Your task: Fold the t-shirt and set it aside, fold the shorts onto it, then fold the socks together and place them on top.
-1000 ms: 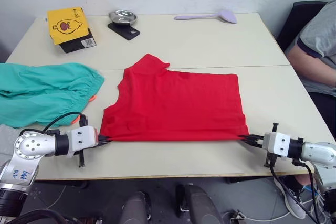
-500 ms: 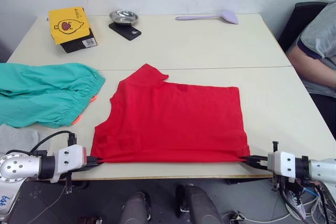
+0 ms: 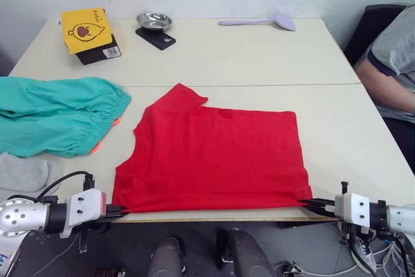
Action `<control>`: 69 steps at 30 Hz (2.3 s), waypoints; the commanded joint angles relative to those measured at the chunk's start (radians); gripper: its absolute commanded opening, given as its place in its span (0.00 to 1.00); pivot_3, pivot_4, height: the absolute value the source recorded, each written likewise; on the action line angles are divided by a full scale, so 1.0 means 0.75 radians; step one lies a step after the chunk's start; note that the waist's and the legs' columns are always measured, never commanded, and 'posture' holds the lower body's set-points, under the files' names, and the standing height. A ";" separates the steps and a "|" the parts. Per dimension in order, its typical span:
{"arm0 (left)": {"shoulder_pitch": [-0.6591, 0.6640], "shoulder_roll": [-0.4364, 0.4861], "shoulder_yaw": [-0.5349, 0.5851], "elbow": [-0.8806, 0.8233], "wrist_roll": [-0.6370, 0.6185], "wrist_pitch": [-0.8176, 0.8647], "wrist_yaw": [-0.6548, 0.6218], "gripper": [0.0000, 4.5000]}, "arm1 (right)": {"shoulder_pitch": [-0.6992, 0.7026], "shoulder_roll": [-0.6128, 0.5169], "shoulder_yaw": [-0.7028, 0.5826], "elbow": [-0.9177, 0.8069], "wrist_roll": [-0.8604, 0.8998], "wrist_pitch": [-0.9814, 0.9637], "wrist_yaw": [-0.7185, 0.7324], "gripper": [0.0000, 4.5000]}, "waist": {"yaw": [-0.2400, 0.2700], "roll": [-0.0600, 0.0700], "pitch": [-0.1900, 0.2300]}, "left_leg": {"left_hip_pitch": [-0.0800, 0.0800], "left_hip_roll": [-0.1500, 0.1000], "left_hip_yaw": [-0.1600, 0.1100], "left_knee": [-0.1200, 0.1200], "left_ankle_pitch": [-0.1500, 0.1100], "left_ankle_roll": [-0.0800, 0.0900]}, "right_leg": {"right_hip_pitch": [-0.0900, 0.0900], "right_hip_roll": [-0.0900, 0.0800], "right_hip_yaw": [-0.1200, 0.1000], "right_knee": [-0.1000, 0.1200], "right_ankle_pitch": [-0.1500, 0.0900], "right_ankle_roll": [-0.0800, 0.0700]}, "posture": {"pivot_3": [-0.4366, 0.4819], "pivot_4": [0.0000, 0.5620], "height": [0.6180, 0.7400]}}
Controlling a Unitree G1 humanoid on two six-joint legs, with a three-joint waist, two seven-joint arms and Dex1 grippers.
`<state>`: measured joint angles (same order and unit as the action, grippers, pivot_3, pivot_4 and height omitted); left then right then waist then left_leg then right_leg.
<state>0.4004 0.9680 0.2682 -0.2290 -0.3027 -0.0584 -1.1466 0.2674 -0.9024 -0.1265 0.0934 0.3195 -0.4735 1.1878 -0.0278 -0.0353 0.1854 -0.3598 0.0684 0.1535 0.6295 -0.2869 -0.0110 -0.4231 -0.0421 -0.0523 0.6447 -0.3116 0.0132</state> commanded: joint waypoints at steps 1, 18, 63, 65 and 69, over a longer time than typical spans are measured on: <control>0.042 0.013 0.054 -0.044 -0.059 0.091 -0.028 0.11 | 0.038 -0.008 -0.024 0.008 0.050 0.084 0.036 0.15 | 0.000 0.000 0.000 | 0.000 0.000 0.000 0.000 0.000 0.000 | 0.000 0.000 0.000 0.000 0.000 0.000 | 0.48 0.27 1.00; -0.207 0.163 0.326 0.135 -0.432 0.668 -0.170 0.99 | 0.014 -0.263 -0.357 -0.339 0.543 1.057 0.102 1.00 | 0.001 0.000 0.003 | -0.001 -0.002 -0.004 0.002 -0.002 -0.003 | 0.000 0.000 0.000 -0.002 0.000 -0.006 | 0.48 0.27 1.00; -1.995 -0.512 -0.342 1.833 0.326 0.544 0.495 0.99 | -1.440 0.367 0.102 0.779 -0.139 1.262 -0.512 1.00 | -0.016 -0.001 0.004 | -0.022 -0.002 0.010 0.027 0.010 -0.009 | -0.027 0.000 0.007 0.028 0.009 0.006 | 0.48 0.27 1.00; -1.995 -0.541 -0.334 1.839 0.322 0.541 0.490 0.99 | -1.470 0.382 0.101 0.834 -0.153 1.251 -0.515 1.00 | -0.015 -0.001 0.004 | -0.022 -0.002 0.009 0.028 0.010 -0.009 | -0.027 0.000 0.007 0.030 0.009 0.006 | 0.48 0.27 1.00; -1.986 -0.582 -0.332 1.857 0.342 0.518 0.494 0.91 | -1.506 0.401 0.095 0.898 -0.169 1.213 -0.509 0.80 | -0.008 -0.001 0.004 | -0.021 -0.003 0.009 0.030 0.010 -0.009 | -0.027 0.000 0.007 0.032 0.009 0.006 | 0.48 0.27 1.00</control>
<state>-1.0941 0.5489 0.0220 1.1530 -0.0528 0.3298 -0.7649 -0.8418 -0.6019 -0.0434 0.7587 0.1952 0.4563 0.8035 -0.0341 -0.0357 0.1886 -0.3758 0.0663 0.1605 0.6519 -0.2790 -0.0178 -0.4435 -0.0424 -0.0468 0.6690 -0.3052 0.0175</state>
